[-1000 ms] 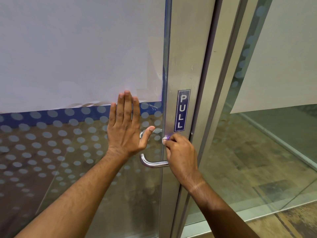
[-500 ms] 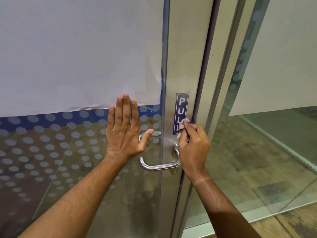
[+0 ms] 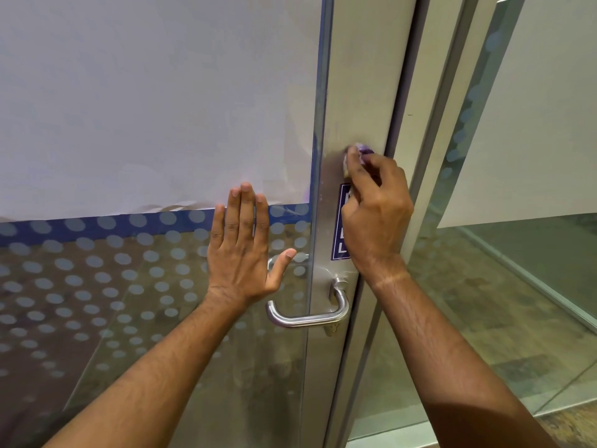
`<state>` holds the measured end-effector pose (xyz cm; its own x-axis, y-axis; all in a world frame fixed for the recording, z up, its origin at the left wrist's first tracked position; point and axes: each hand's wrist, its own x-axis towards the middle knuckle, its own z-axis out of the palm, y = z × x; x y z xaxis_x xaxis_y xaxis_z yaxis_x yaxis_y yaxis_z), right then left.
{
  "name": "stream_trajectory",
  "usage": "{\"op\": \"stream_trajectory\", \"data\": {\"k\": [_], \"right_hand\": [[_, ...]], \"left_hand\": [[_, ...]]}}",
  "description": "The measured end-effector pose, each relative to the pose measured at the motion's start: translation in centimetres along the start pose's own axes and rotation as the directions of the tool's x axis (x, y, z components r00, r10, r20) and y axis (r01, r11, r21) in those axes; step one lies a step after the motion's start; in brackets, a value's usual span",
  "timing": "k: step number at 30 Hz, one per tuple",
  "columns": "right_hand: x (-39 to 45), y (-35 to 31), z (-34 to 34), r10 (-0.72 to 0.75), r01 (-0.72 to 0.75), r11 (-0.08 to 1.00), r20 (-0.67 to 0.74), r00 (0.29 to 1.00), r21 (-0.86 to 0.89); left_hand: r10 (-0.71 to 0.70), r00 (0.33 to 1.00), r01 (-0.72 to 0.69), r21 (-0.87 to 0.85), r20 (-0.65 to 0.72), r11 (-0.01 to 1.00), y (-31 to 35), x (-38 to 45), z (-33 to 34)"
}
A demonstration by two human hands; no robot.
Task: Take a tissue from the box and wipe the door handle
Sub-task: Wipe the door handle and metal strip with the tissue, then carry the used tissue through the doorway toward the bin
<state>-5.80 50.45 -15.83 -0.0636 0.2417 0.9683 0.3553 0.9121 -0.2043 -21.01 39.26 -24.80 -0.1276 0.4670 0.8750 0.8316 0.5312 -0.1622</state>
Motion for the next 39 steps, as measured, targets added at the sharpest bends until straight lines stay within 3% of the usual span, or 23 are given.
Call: {"op": "stream_trajectory", "data": {"k": [6,11,14,29,39], "right_hand": [[-2.7,0.6,-0.2,-0.108,0.109,0.994,0.116,0.987,-0.001],[-6.4,0.5,-1.2,-0.087,0.085,0.996,0.332,0.939,0.021],[-6.7,0.6,-1.6,-0.072,0.054,0.997,0.376,0.924,0.057],[-8.2,-5.1,-2.0,-0.267,0.177,0.922,0.232,0.935,0.345],[-12.8,-16.3,0.1,-0.491,0.334,0.755,0.148,0.858,0.564]], "left_hand": [[-0.003,1.0,0.004,-0.012,0.02,1.0,0.1,0.0,-0.4],[-0.012,0.997,0.013,-0.012,0.077,1.0,0.3,-0.1,-1.3],[-0.009,0.992,0.01,-0.01,0.125,1.0,0.6,-0.8,-2.1],[-0.149,0.954,0.128,0.097,0.26,0.987,-1.9,-4.6,-9.9],[-0.325,0.907,0.249,0.284,0.267,0.926,-8.7,-12.4,-18.0]]}}
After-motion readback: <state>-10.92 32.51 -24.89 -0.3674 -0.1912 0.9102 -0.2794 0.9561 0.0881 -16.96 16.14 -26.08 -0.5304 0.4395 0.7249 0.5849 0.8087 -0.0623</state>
